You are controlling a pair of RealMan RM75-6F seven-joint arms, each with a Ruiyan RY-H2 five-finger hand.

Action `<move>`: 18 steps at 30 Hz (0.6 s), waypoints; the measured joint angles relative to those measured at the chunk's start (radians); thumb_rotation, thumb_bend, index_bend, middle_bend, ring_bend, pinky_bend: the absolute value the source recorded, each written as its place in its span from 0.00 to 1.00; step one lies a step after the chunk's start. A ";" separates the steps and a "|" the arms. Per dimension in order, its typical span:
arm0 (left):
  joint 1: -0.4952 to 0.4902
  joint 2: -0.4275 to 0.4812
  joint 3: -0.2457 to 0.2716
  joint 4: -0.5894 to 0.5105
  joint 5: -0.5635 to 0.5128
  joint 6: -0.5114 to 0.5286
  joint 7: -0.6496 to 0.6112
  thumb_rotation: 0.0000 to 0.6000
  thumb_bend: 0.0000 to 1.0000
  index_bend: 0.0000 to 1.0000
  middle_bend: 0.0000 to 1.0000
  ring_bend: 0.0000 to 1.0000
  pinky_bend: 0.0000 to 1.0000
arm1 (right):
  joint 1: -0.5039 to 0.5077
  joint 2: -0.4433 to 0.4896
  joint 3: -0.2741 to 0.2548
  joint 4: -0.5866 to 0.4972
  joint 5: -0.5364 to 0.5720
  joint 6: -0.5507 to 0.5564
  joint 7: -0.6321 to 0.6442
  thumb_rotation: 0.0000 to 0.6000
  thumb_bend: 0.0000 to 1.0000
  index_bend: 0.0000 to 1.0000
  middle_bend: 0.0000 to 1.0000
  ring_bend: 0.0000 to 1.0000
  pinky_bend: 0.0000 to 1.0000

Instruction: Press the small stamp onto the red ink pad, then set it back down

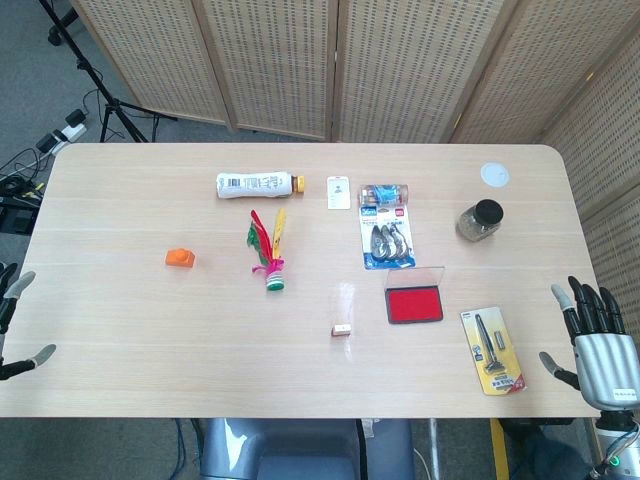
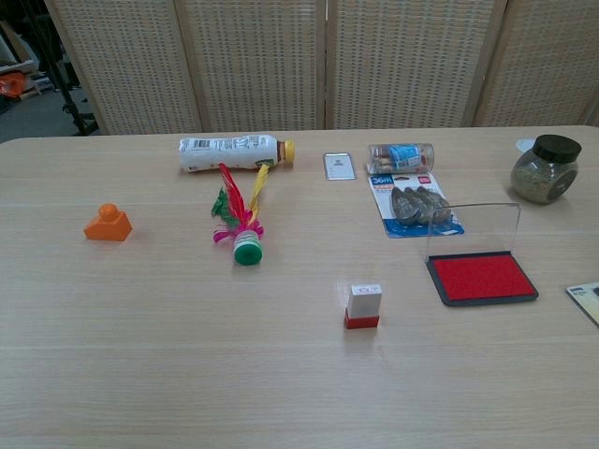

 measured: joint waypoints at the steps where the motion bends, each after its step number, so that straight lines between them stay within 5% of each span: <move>1: 0.000 0.001 0.000 0.000 -0.001 -0.002 -0.001 1.00 0.00 0.00 0.00 0.00 0.00 | 0.000 0.000 0.000 0.000 0.000 -0.002 -0.002 1.00 0.00 0.00 0.00 0.00 0.00; 11: -0.005 0.005 -0.001 -0.006 -0.005 -0.015 0.002 1.00 0.00 0.00 0.00 0.00 0.00 | 0.024 0.004 -0.001 -0.001 -0.018 -0.029 0.017 1.00 0.00 0.00 0.05 0.02 0.01; 13: -0.006 0.006 -0.005 -0.009 -0.010 -0.014 0.000 1.00 0.00 0.00 0.00 0.00 0.00 | 0.047 0.003 0.001 0.006 -0.045 -0.041 0.028 1.00 0.00 0.00 0.22 0.18 0.14; 15: -0.006 0.007 -0.008 -0.011 -0.014 -0.014 -0.003 1.00 0.00 0.00 0.00 0.00 0.00 | 0.080 0.004 0.004 0.014 -0.077 -0.061 0.046 1.00 0.00 0.00 0.53 0.52 0.51; 18: -0.006 0.009 -0.011 -0.013 -0.021 -0.015 -0.006 1.00 0.00 0.00 0.00 0.00 0.00 | 0.144 0.006 0.008 0.021 -0.127 -0.106 0.076 1.00 0.00 0.00 0.76 0.77 0.86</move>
